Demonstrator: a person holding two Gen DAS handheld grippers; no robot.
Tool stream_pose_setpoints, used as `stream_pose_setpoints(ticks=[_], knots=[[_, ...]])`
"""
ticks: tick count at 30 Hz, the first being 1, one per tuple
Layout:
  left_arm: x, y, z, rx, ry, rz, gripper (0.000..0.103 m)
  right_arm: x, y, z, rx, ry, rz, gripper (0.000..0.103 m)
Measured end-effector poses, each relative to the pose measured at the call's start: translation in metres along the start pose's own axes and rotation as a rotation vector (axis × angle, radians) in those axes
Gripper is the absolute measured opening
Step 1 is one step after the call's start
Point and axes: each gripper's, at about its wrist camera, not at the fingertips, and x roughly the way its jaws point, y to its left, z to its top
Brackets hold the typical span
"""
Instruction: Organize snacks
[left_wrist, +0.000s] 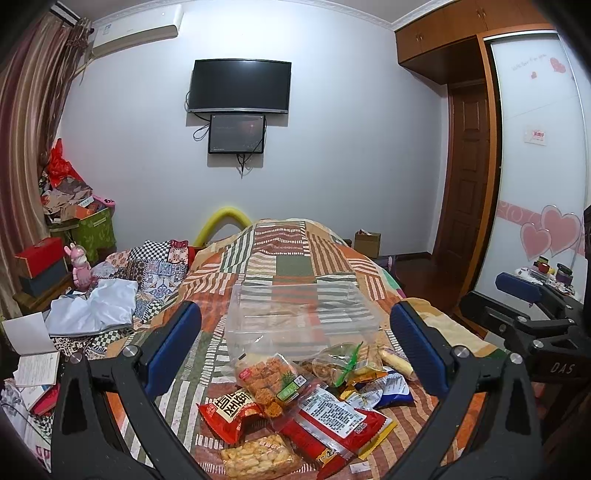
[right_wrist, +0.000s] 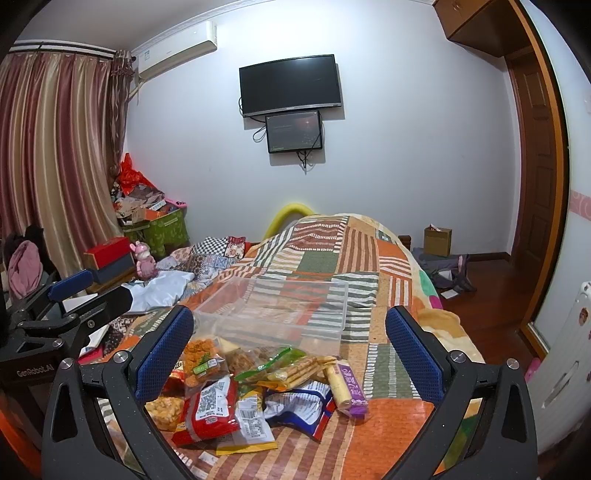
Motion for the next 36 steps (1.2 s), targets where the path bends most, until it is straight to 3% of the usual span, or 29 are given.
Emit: stream_pose_setpoints(ticks=[36], knots=[[0.0009, -0.001, -0.0067, -0.002, 0.004, -0.005, 0.103, -0.0029, -0.0001, 0.0031, 0.007, 0.001, 0.003, 0.103]])
